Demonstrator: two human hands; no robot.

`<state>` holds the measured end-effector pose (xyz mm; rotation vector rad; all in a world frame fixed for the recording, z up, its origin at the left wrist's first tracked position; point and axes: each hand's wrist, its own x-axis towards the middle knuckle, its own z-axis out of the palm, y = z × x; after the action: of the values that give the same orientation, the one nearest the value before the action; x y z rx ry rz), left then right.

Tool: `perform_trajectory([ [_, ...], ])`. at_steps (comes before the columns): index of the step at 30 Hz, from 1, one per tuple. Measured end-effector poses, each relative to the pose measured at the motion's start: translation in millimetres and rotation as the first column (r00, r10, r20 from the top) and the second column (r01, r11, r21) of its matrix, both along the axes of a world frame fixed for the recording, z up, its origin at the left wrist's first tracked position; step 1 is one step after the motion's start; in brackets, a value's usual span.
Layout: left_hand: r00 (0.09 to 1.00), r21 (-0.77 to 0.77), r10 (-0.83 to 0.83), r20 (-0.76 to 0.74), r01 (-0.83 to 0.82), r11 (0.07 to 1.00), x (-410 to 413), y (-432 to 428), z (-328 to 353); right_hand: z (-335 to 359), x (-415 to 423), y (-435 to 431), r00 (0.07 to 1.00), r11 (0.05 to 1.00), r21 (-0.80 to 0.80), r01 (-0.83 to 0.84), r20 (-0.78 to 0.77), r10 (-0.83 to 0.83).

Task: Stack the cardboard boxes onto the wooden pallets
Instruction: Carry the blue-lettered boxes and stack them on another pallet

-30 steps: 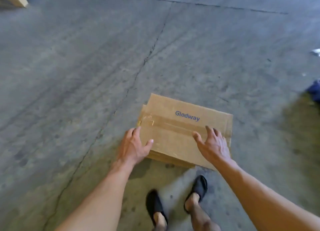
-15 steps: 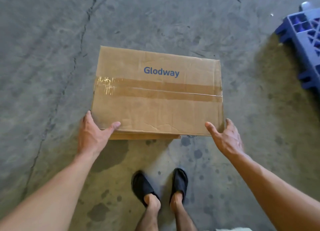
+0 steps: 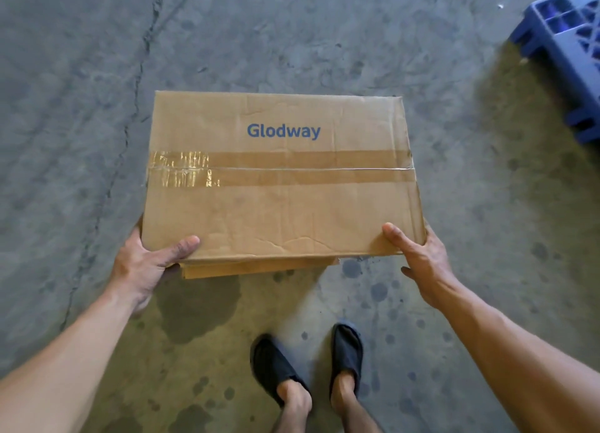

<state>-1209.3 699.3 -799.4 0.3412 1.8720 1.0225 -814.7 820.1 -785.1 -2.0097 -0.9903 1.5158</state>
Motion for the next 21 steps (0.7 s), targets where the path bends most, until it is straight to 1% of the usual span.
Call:
perform_trajectory([
  [2, 1.000, 0.019, -0.006, 0.016, 0.006, 1.000, 8.0, 3.3, 10.2, 15.1, 6.2, 0.5, 0.997, 0.998, -0.008, 0.059, -0.042, -0.059],
  [5, 1.000, 0.045, -0.024, 0.006, 0.023, 0.999, 19.8, 17.9, 46.4, 51.9, 23.4, 2.4, 0.989, 0.993, 0.009, 0.121, -0.084, -0.119],
  [7, 0.999, 0.065, -0.047, 0.002, 0.047, 0.997, 26.4, 36.5, 84.0, 90.6, 33.7, 7.6, 0.983, 0.987, 0.052, 0.152, -0.112, -0.145],
  [12, 0.981, 0.199, -0.191, -0.031, 0.194, 0.961, 39.0, 83.8, 195.6, 207.6, 52.3, 15.8, 0.954, 0.947, 0.193, 0.256, -0.212, -0.214],
  [15, 0.952, 0.282, -0.305, -0.014, 0.297, 0.912, 39.1, 108.6, 257.7, 276.1, 53.7, 2.5, 0.930, 0.899, 0.288, 0.329, -0.261, -0.257],
  [17, 0.917, 0.349, -0.399, -0.010, 0.377, 0.858, 34.8, 121.7, 286.5, 310.4, 52.7, -12.2, 0.911, 0.851, 0.351, 0.391, -0.277, -0.304],
  [21, 0.797, 0.410, -0.602, -0.052, 0.567, 0.715, 22.9, 155.1, 324.7, 358.3, 41.3, -63.3, 0.850, 0.717, 0.457, 0.527, -0.259, -0.459],
])
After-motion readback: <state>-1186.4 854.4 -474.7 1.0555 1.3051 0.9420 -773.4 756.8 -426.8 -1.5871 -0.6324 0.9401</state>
